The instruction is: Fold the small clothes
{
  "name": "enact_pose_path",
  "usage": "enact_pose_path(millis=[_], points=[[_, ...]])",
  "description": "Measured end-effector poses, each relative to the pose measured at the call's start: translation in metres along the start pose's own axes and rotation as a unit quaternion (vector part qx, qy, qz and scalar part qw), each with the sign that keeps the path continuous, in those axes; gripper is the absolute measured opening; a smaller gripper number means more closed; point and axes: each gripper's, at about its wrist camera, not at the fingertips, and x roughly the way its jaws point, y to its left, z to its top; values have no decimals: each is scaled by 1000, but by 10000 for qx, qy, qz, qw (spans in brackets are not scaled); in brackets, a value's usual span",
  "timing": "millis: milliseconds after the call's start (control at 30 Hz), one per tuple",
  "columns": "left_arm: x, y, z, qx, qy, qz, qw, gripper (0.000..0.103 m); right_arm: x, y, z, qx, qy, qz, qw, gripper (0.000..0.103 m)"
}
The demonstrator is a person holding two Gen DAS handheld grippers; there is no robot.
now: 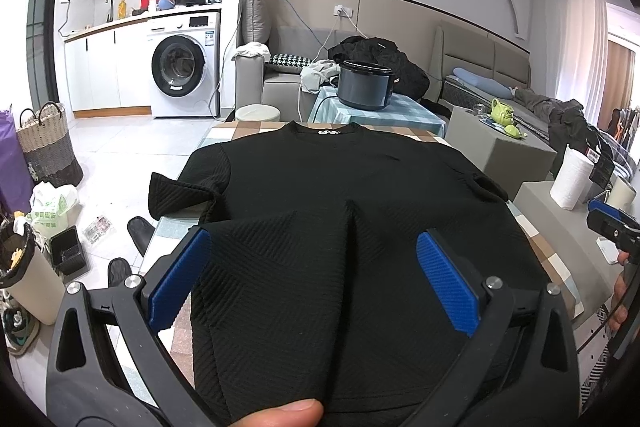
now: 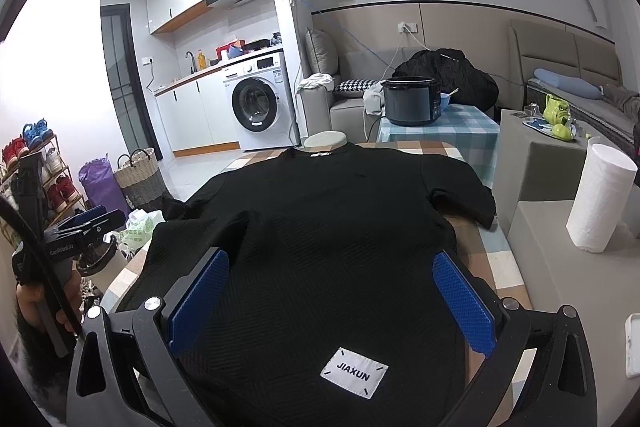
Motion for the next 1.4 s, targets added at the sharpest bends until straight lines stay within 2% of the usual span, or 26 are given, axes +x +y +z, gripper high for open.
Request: enact_pose_path(millis=[167, 533, 767, 867, 1000, 1133, 1333, 1400], points=[[4, 2, -1, -24, 79, 12, 10000, 103, 4, -3, -3, 8, 59, -22, 10000, 103], [47, 31, -5, -305, 321, -33, 9990, 103, 30, -14, -2, 281, 265, 82, 9992, 103], [77, 49, 6, -503, 658, 45, 9966, 103, 62, -16, 14, 393, 478, 103, 9980, 103], [89, 59, 13, -689, 790, 95, 9944, 103, 66, -26, 25, 757, 428, 182, 9960, 103], [100, 76, 23, -952, 815, 100, 9921, 103, 70, -53, 35, 1511, 251, 449, 9872, 103], [113, 91, 33, -1070, 831, 235, 9905, 103, 82, -81, 46, 2010, 131, 121, 9794, 103], [138, 113, 49, -1332, 917, 322, 9863, 103, 116, -139, 64, 3243, 163, 57, 9458, 103], [147, 119, 53, -1391, 912, 358, 9854, 103, 129, -155, 69, 3521, 165, 56, 9358, 98]])
